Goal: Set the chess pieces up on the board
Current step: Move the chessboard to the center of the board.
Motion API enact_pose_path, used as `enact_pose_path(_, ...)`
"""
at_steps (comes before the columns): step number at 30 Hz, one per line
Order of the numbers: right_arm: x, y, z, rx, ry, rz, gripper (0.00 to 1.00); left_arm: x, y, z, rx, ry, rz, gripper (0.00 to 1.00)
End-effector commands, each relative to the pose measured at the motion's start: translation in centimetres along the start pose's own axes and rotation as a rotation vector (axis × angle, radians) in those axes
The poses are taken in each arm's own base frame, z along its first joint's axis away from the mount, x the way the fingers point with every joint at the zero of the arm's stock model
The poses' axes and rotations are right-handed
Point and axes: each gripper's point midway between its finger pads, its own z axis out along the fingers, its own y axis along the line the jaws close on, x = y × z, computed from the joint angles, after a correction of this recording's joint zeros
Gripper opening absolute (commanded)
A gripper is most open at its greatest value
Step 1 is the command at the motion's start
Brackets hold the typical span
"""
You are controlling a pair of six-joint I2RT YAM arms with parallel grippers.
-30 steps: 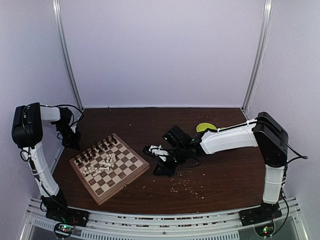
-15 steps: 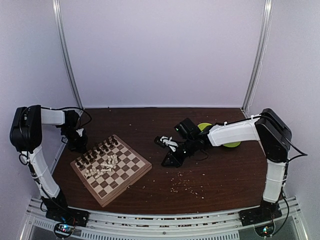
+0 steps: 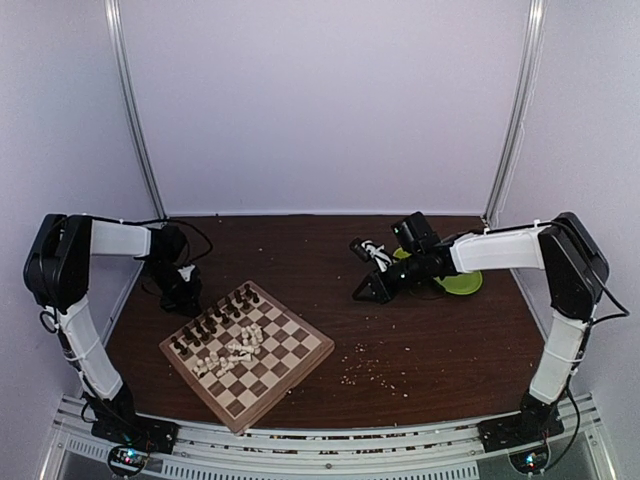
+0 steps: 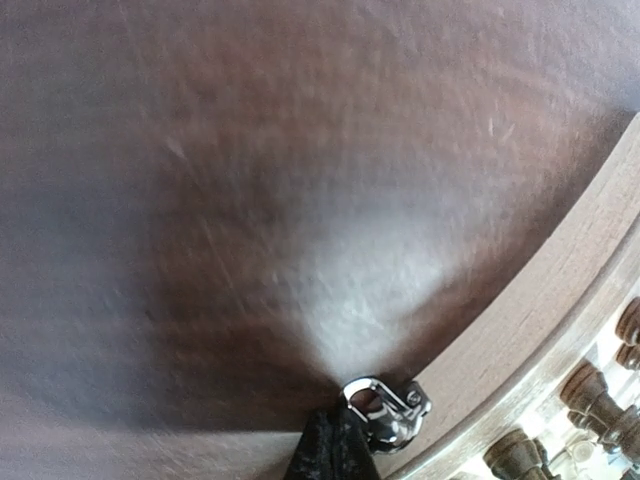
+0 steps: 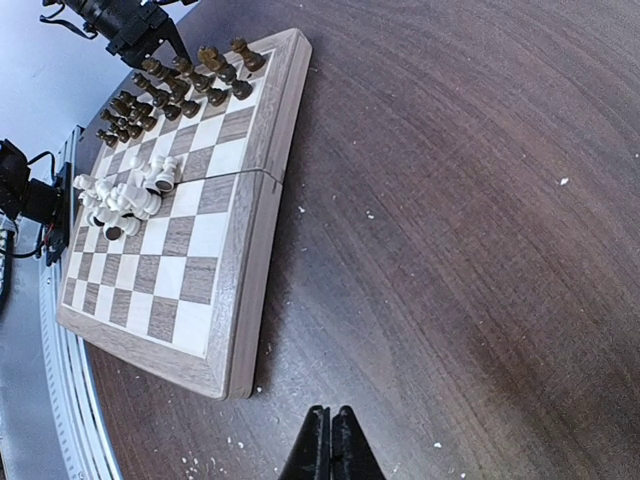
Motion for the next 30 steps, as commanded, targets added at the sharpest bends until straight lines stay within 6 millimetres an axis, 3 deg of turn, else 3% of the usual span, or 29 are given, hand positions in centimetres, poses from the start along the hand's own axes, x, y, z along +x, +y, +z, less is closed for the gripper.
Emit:
enact_pose_path(1, -0.5, 2.1, -0.8, -0.041, -0.032, -0.003, 0.02, 2.2, 1.1, -0.4, -0.049, 0.044, -0.104, 0.00)
enact_pose_path(8, 1.6, 6.1, 0.8, -0.076, 0.043, -0.095, 0.00, 3.4, 4.2, -2.7, -0.091, 0.023, -0.191, 0.00)
enact_pose_path(15, 5.7, 9.6, 3.1, -0.097, 0.179, -0.242, 0.00, 7.0, 5.5, -0.8, -0.093, 0.086, -0.242, 0.00)
enact_pose_path(21, 10.3, 12.1, 4.1, -0.178, 0.323, -0.344, 0.00, 8.2, 5.2, 0.0, -0.054, 0.083, -0.241, 0.00)
enact_pose_path(24, 11.0, 11.9, 4.8, -0.168, 0.358, -0.317, 0.00, 8.7, 4.7, 0.1, -0.042, 0.078, -0.234, 0.00)
enact_pose_path(30, 9.0, 8.8, 5.6, 0.003, 0.345, -0.296, 0.00, 9.6, 1.6, 0.7, 0.010, 0.102, -0.163, 0.00)
